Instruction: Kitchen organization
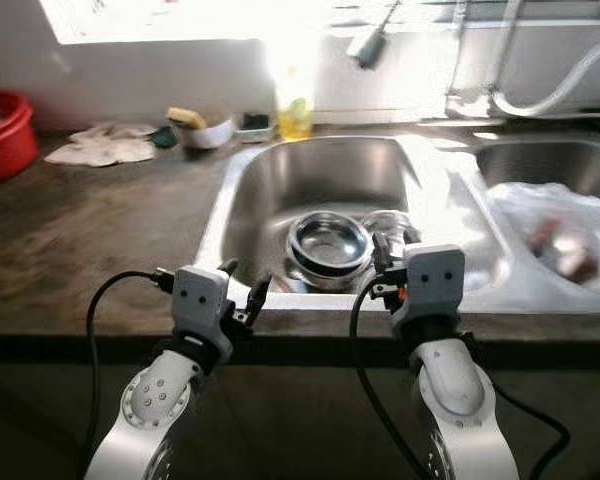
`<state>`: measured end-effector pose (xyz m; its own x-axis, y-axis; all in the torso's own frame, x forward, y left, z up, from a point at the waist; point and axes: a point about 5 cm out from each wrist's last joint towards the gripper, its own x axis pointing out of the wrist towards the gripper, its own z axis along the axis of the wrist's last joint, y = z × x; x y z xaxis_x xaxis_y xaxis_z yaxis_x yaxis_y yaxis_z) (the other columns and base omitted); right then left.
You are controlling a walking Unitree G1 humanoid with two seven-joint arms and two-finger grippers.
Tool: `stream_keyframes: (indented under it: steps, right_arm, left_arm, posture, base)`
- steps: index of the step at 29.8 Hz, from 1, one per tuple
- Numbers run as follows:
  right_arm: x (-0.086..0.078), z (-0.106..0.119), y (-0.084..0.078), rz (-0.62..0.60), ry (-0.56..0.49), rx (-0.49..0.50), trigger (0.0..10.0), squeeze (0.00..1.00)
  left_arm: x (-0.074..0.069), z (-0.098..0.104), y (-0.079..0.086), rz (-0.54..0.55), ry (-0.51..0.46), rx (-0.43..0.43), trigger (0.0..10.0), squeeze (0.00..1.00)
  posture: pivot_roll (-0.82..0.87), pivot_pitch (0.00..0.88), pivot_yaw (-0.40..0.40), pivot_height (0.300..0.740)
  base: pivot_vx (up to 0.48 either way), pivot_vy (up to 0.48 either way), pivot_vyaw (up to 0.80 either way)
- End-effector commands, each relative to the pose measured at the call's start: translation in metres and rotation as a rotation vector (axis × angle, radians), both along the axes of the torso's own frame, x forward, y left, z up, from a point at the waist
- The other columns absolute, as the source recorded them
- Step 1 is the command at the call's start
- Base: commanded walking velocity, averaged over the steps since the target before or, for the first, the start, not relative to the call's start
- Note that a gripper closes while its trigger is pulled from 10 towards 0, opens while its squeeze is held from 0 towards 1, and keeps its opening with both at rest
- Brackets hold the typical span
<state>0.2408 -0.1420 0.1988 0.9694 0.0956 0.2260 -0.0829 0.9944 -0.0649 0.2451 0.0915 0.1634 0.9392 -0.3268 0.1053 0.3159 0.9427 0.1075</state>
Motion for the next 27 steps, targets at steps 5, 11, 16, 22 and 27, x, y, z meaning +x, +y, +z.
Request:
stream_keyframes:
  steps: [5, 11, 16, 22, 27]
  right_arm:
    - [0.002, 0.006, 0.009, 0.024, -0.014, 0.013, 10.0, 0.0]
    - [0.006, 0.006, 0.011, 0.029, -0.009, 0.019, 10.0, 0.0]
    - [0.007, 0.005, 0.012, 0.036, -0.002, 0.018, 10.0, 0.0]
    - [0.008, 0.005, 0.016, 0.049, 0.005, 0.017, 10.0, 0.0]
    - [0.008, 0.004, 0.018, 0.06, 0.009, 0.023, 10.0, 0.0]
  left_arm:
    - [0.001, 0.004, 0.004, 0.019, -0.024, 0.004, 10.0, 0.0]
    - [0.0, 0.004, 0.002, 0.015, -0.015, 0.0, 10.0, 0.0]
    - [0.0, 0.003, 0.003, 0.02, -0.019, -0.003, 10.0, 0.0]
    - [0.0, 0.003, 0.004, 0.028, -0.019, 0.003, 10.0, 0.0]
    - [0.0, 0.004, 0.003, 0.025, -0.017, -0.001, 10.0, 0.0]
  posture:
    - [0.02, 0.025, 0.009, 0.74]
    - [0.02, 0.023, 0.009, 0.74]
    - [0.02, 0.026, 0.007, 0.74]
    - [0.03, 0.027, 0.002, 0.74]
    - [0.03, 0.022, 0.003, 0.74]
  base:
    - [0.0, 0.0, 0.8]
    - [0.0, 0.074, 0.8]
    - [0.0, 0.27, 0.8]
    - [0.0, 0.0, 0.8]
    - [0.0, 0.0, 0.8]
